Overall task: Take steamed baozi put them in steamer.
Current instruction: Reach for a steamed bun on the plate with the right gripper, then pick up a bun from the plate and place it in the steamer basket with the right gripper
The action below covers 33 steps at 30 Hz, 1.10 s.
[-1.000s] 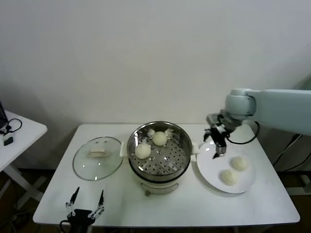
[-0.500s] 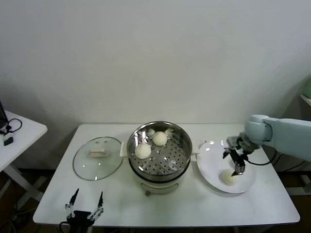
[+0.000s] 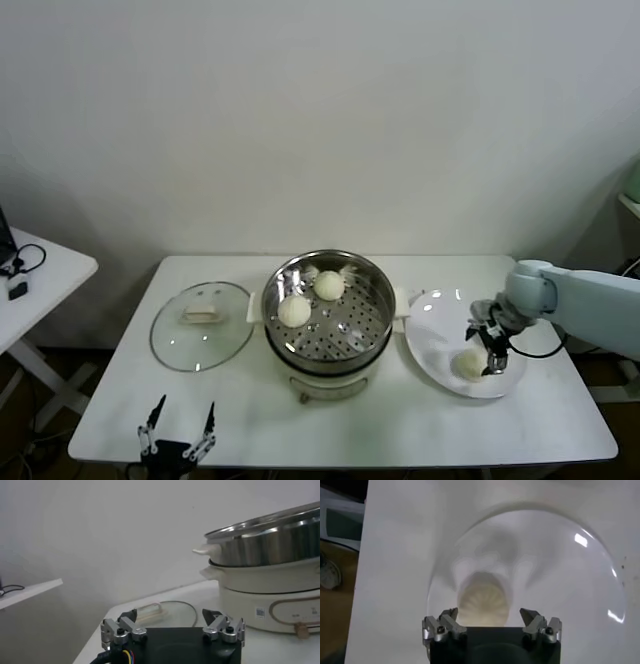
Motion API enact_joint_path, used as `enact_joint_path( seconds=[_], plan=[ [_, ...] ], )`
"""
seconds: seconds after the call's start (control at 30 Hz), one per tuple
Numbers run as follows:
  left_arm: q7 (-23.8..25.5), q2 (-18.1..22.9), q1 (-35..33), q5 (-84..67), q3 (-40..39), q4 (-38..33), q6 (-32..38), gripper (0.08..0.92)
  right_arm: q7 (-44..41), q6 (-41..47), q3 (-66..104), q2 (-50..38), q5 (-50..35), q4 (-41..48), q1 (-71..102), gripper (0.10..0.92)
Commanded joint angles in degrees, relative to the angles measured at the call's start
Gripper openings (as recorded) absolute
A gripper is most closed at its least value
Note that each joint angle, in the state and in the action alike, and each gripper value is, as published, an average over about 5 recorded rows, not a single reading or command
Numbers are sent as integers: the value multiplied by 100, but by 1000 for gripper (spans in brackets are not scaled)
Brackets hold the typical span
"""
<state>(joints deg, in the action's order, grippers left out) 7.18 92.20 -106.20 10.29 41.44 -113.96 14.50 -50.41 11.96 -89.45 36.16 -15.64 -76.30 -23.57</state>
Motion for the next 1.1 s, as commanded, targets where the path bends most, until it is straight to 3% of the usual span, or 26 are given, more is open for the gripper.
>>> enact_joint_path(
  seconds=[0.03,0.23,0.7,1.1],
  plan=[
    [-2,243,-8,23,2,-14,1,823,12,10,302,-68,179,98,437,823],
    [-5,246,0,23,-3,-24,-4,823,8,22,317,-75,224,103,419,805],
    [-24,277,-31,51,-4,-53,22,823,-188,-221,255,-52,247,39,35,664],
    [-29,280,-112,158,-1,-134,35,823,-726,-1609,-1481,-324,26,-1478,-3196,653]
  ],
)
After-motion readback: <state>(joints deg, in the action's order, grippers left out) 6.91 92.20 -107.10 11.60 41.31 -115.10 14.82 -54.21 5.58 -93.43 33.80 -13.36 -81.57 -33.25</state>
